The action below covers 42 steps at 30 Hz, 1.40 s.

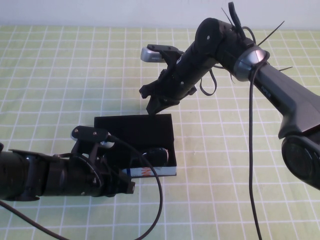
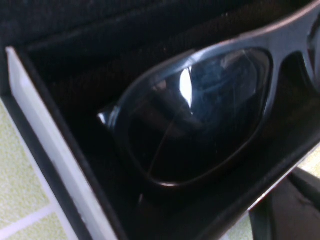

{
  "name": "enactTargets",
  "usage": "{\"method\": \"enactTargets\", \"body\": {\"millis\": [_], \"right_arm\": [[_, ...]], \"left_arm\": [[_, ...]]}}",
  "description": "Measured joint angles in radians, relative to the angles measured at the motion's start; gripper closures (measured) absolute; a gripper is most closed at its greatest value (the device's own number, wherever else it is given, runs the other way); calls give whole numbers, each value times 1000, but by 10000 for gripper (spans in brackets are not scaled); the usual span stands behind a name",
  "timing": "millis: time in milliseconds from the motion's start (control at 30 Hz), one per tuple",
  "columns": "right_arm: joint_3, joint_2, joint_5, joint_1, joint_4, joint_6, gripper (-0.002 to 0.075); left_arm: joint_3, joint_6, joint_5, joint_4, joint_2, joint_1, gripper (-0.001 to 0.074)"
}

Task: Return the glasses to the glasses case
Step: Close the glasses case

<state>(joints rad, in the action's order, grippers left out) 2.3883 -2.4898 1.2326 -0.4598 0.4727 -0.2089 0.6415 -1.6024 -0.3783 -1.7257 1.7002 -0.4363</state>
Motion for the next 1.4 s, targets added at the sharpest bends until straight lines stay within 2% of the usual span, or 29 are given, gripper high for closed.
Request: {"method": "enactTargets", "body": {"millis": [633, 967, 1400], "right_arm": [[-2, 0, 0, 0, -92, 11, 737], [-6, 5, 0, 0, -33, 11, 737], [-157, 168, -6, -11, 5, 9, 737]], "left_arm": [[0, 0, 0, -1, 0, 0, 737], [0, 2, 0, -1, 0, 0, 737], [0, 2, 0, -1, 0, 0, 737]]}}
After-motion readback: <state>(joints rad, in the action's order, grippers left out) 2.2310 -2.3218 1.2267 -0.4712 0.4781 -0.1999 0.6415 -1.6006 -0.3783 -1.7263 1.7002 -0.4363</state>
